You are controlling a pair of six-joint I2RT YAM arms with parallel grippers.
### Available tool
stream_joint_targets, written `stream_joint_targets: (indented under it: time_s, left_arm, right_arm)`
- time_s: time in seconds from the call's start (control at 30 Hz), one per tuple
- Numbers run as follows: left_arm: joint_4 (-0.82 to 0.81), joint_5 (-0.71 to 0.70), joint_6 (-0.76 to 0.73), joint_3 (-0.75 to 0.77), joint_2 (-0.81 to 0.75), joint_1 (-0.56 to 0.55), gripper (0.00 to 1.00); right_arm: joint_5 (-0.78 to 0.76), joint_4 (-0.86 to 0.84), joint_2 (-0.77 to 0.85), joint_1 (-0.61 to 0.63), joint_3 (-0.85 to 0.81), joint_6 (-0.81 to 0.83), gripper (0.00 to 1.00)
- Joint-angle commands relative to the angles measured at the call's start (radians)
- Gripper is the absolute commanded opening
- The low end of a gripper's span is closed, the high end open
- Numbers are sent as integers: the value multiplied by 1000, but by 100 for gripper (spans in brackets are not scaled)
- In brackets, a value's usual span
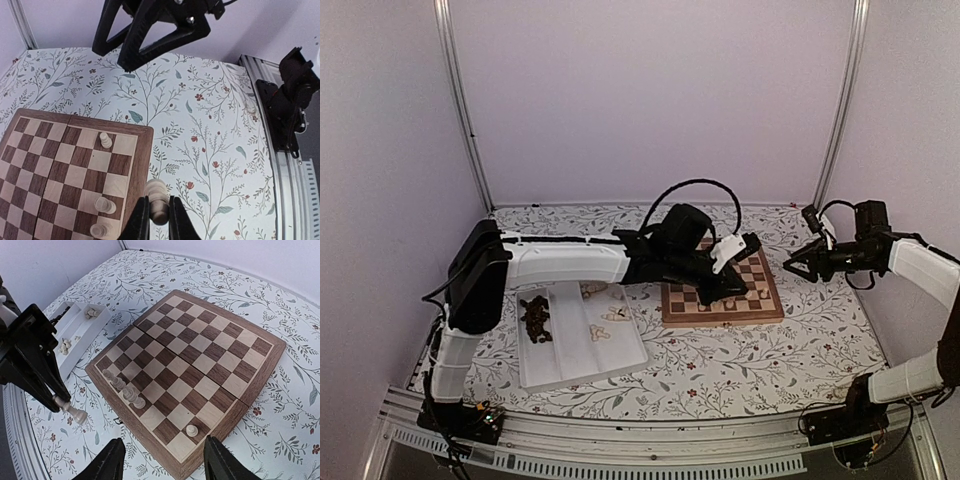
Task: Set up the chess pieces on the board
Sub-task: Place the chess piece on the chessboard.
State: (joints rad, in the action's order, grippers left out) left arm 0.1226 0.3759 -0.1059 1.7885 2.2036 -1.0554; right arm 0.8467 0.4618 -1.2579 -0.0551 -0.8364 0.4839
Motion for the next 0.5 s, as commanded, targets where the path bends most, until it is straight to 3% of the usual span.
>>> stream_joint_targets:
  time_s: [0.0,0.23,0.47]
  left_arm:
    - [145,-50,-30,164,110,-33,2]
    - [320,-207,-103,429,292,-71,2]
    - [359,-272,-153,505,351,-86,3]
  right_arm:
    - [-46,-51,-4,-3,-7,-39,57]
    - [-128,-63,-17,-3,-6,-46,57]
    - [-124,-58,-20,-3,-7,-41,57]
